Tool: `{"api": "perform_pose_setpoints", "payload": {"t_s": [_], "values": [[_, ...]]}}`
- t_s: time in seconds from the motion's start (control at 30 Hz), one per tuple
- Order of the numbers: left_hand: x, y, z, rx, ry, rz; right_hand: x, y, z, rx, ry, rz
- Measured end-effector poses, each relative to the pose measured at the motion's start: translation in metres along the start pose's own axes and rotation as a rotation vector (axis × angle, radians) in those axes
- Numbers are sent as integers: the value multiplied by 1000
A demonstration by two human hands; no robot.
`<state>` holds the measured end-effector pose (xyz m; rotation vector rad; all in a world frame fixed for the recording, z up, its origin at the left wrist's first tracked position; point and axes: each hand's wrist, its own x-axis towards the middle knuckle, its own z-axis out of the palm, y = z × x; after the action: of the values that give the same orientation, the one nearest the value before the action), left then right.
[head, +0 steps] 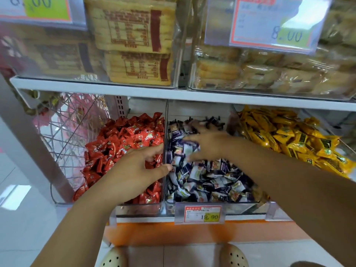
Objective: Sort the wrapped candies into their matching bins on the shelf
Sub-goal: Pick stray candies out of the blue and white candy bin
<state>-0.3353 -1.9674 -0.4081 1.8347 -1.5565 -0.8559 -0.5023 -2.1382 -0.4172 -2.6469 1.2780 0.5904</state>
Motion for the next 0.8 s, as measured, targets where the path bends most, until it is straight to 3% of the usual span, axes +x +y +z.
{"api": "perform_pose_setpoints", "payload": {"t_s": [0.1, 0.17, 0.3, 0.5, 0.6, 0.67, 0.8], "values": [[-1, 4, 0, 2, -8, 22, -30, 19, -26, 136, -22, 26], [0, 6, -1, -1, -10, 25, -58, 23, -32, 96, -102, 89], [-1, 8, -1, 10, -17, 25, -68, -9, 6, 184, -283, 95], [-5, 14, 0, 50, 0, 49, -79, 2, 18, 521, 93, -10], [-6, 15, 3, 102, 32, 23, -88, 3, 31, 367, 32, 28], [-6, 13, 6, 169, 115, 11, -97, -4, 39, 409, 66, 55], [-6, 27, 27, 393, 373, 173, -128, -3, 40, 551, 551, 31]]}}
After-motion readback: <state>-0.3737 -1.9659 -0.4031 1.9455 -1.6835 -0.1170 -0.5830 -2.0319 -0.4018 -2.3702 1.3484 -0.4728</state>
